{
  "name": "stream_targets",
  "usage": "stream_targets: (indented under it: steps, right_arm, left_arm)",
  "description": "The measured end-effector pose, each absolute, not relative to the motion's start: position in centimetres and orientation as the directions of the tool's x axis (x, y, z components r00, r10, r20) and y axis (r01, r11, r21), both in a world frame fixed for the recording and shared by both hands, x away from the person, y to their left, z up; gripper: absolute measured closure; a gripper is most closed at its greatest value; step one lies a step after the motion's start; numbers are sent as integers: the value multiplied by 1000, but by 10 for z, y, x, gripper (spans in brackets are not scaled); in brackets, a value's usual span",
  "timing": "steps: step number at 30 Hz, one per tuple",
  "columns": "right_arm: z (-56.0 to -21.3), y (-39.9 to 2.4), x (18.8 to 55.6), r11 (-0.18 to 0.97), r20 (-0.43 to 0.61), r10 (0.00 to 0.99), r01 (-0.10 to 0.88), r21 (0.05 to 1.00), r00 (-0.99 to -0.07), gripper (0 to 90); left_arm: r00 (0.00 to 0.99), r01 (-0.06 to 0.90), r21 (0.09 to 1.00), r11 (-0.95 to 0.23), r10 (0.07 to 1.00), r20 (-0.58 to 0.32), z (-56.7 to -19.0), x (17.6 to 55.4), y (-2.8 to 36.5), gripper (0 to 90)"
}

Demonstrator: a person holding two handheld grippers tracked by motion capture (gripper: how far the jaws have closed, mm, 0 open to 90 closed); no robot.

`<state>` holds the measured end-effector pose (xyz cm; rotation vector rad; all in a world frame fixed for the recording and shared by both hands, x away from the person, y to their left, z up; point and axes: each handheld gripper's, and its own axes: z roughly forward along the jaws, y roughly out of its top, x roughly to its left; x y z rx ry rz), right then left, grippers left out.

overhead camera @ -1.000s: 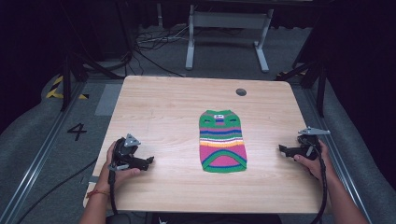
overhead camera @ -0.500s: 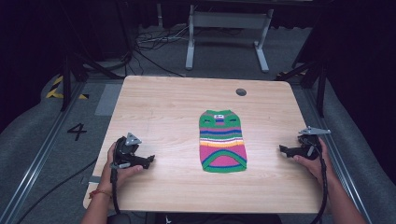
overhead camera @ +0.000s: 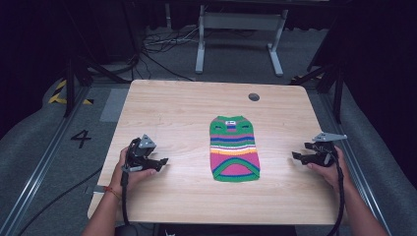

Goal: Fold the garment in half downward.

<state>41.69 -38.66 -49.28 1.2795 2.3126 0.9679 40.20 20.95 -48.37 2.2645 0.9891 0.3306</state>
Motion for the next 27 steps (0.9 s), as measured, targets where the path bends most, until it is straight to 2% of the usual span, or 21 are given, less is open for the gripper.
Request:
stream_targets:
  steps: [7,10,15,18,27]
  right_arm:
    - [-477,-369,426,383,28,813,570,727,-582,293]
    - [-473,-357,431,410,13,792,547,730,-610,315]
    - [-468,-331,439,439,6,758,517,735,-653,328]
    - [-469,-314,443,474,0,727,502,723,-687,335]
    - [-456,-278,482,498,-18,695,463,733,-719,405]
  left_arm:
    - [703,530,686,-498,710,-27,-473,419,180,275]
    - [735,490,676,-550,678,18,-471,426,158,274]
    - [761,463,697,-548,649,5,-471,435,127,274]
    - [783,419,694,-585,620,49,-468,441,111,283]
    - [772,429,709,-560,634,34,-456,484,89,304]
